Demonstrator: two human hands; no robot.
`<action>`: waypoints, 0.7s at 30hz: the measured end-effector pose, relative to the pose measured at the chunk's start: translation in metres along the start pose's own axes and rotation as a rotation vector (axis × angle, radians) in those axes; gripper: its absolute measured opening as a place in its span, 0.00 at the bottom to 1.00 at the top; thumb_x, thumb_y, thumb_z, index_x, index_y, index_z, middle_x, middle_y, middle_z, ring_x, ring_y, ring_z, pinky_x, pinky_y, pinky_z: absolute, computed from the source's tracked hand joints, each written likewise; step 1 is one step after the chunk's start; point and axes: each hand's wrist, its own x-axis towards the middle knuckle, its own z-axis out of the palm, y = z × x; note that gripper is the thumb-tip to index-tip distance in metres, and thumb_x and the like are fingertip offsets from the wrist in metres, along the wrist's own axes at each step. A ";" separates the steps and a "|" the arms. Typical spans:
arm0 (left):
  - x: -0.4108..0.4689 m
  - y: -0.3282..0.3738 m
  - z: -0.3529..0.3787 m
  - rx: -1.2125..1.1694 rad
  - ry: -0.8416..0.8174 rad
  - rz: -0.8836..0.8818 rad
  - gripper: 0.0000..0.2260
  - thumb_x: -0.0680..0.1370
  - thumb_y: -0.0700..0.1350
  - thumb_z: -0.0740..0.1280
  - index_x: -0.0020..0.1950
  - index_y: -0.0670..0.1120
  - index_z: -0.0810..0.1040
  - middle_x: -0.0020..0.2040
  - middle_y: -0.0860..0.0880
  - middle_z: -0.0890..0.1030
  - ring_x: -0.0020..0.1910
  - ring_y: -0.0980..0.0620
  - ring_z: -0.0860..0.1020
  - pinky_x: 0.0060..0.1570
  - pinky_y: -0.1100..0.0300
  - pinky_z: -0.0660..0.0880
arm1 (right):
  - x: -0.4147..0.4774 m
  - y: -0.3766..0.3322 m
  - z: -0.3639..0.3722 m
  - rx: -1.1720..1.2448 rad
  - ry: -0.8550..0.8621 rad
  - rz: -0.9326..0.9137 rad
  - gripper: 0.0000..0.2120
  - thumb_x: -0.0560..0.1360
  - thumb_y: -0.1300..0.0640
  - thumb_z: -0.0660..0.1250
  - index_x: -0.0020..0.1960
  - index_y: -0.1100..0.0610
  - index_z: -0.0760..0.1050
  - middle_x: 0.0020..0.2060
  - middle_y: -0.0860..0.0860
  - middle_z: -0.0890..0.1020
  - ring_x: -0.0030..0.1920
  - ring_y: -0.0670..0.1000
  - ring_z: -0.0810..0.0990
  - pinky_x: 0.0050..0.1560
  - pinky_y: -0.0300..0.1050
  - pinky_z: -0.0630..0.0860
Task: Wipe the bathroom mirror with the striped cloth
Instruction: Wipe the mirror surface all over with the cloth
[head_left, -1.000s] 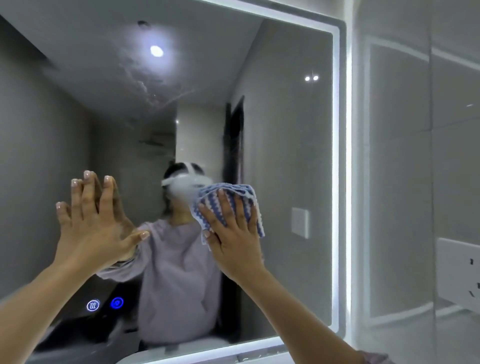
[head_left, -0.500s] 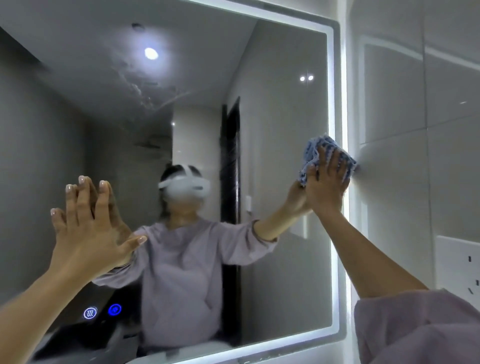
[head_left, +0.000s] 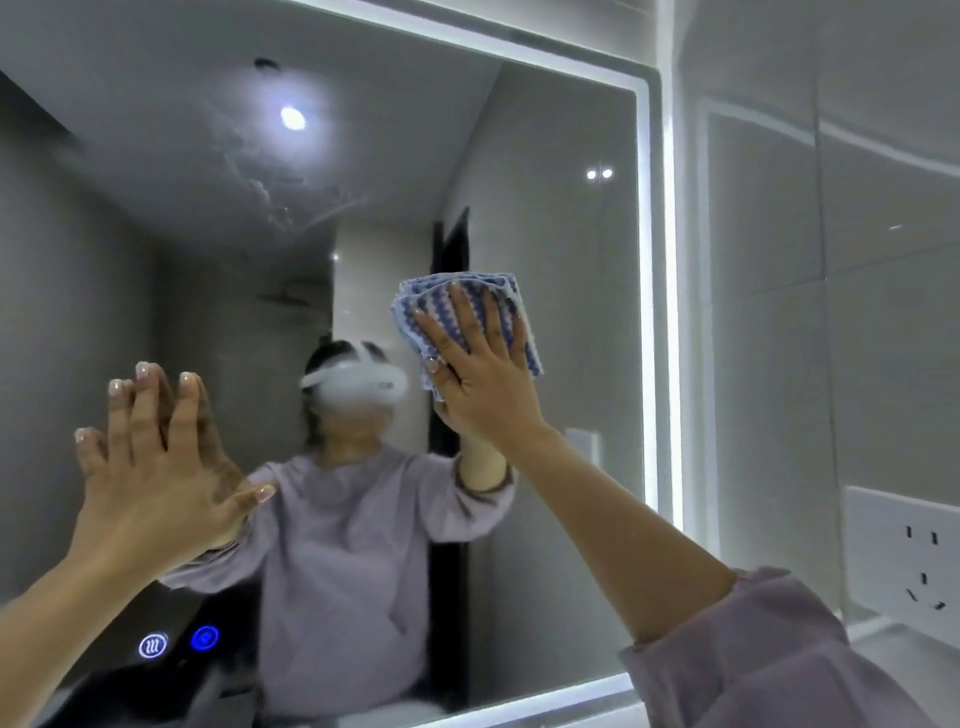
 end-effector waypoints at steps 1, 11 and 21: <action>0.000 0.000 0.000 0.018 -0.013 -0.007 0.52 0.59 0.70 0.58 0.75 0.40 0.53 0.76 0.36 0.50 0.75 0.46 0.38 0.69 0.37 0.46 | 0.000 0.003 -0.001 0.003 0.011 -0.015 0.25 0.80 0.47 0.53 0.76 0.47 0.57 0.77 0.56 0.57 0.77 0.62 0.49 0.73 0.66 0.48; -0.002 -0.003 -0.001 0.066 -0.073 -0.010 0.52 0.61 0.71 0.58 0.75 0.40 0.51 0.75 0.35 0.52 0.73 0.35 0.50 0.63 0.29 0.55 | 0.017 0.074 -0.019 0.069 -0.039 0.354 0.25 0.82 0.46 0.47 0.77 0.41 0.46 0.78 0.48 0.47 0.77 0.53 0.40 0.75 0.55 0.35; 0.000 0.004 -0.004 0.027 -0.074 -0.029 0.54 0.63 0.63 0.73 0.77 0.42 0.46 0.77 0.38 0.43 0.75 0.38 0.42 0.67 0.32 0.48 | -0.026 0.119 -0.030 0.105 -0.033 0.894 0.24 0.83 0.50 0.47 0.77 0.42 0.44 0.78 0.52 0.43 0.77 0.54 0.39 0.73 0.49 0.32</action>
